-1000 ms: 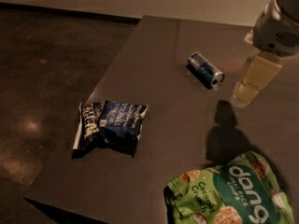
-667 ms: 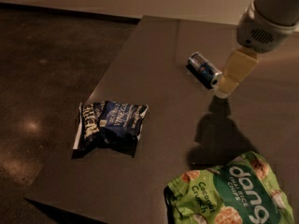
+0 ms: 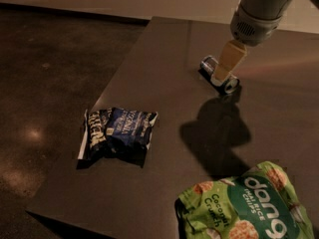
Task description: Place redbull can upright
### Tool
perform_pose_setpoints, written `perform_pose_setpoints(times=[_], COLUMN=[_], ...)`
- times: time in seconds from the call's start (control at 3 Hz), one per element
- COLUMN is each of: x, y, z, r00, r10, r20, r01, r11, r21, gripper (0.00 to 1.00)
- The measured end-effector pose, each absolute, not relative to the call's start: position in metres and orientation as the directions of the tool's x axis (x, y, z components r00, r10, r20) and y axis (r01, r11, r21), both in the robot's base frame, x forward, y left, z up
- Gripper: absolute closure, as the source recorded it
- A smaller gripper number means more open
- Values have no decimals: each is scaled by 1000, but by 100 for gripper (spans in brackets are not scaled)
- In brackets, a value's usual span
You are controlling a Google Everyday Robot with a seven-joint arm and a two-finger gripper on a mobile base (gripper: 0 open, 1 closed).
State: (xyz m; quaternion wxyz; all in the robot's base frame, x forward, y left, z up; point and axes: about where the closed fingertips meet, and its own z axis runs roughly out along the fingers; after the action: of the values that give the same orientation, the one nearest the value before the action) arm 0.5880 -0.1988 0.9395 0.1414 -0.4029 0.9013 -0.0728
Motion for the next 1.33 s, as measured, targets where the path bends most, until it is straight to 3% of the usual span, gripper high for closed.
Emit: perform_pose_setpoints(times=[1.33], x=[646], y=[-201], z=[878], r00=[-789], r10=[-596], r20=[-148], r01=[-583], r11=[803], r21=[-128], gripper=[0])
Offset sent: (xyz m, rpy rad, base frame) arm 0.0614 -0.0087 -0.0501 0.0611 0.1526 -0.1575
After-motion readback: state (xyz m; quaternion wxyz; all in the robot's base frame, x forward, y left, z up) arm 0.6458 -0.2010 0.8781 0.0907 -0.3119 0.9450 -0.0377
